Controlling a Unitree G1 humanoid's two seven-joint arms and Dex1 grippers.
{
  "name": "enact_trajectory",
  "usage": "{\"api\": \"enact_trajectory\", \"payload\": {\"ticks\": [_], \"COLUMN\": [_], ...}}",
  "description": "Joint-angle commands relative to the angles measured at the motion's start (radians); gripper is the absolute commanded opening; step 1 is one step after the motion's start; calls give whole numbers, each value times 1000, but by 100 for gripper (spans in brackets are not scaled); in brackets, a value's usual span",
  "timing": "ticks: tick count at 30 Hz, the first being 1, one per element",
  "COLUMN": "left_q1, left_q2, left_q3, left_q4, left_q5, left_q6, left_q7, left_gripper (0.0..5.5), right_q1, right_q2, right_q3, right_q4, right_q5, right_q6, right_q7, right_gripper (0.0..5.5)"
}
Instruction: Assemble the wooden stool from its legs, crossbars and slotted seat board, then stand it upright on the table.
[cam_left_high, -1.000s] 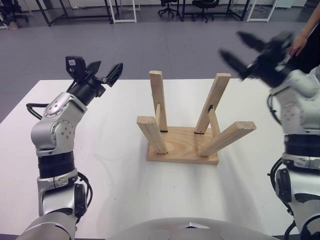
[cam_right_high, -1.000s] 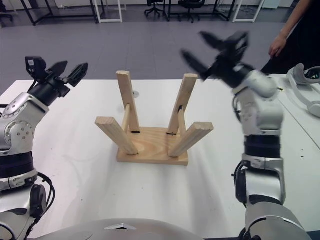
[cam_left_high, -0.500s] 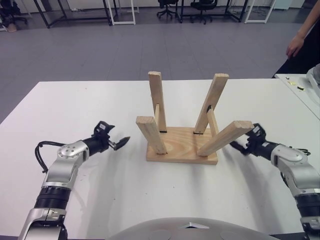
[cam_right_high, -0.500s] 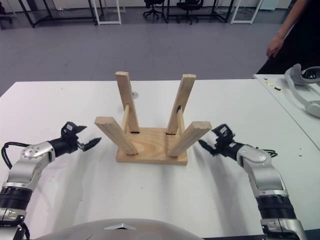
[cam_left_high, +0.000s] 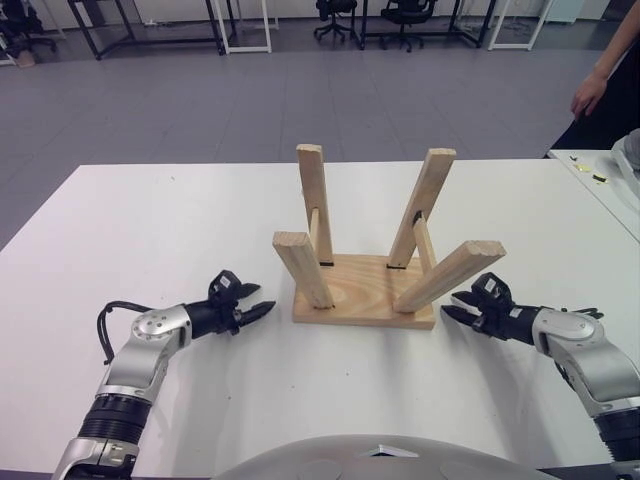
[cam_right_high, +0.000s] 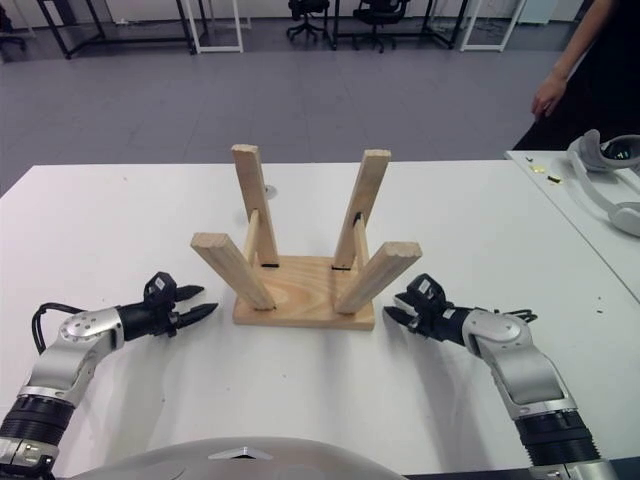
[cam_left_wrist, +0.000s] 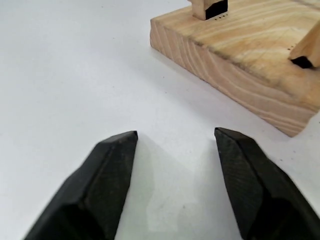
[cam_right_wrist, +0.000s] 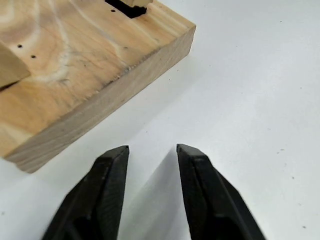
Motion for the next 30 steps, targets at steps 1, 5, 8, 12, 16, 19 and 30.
{"api": "enact_trajectory", "payload": {"ticks": [1,5,8,12,16,19,30], "left_q1": [-15,-25,-25,-16,15,33,-25], "left_q2": [-20,-35,-33,-24,-16,-15,0], "left_q3": [-23,-69,-102,-124,-113,-113,-150], "left_q4": [40,37,22,5,-24,-32,-195], "left_q5": [26,24,18,18,5,3,-41], "left_q6": [-17,-16,1,17,33,36,89], "left_q7": [2,-37,-75,-102,-102,-102,-164], "left_gripper": [211,152,100,37,3,3,3], "right_q1": [-16,-17,-15,3,66,83,7], "right_q2": [4,17,29,33,-11,-30,5], "right_q3": [21,42,53,61,43,47,20], "right_q4": [3,5,1,-13,-77,-105,-153], "right_q5": [-11,-12,-8,8,81,102,198], "right_q6": [11,12,20,32,81,101,131], "right_q7": [14,20,20,33,116,146,191], "right_gripper": [103,38,0,0,0,0,0]}}
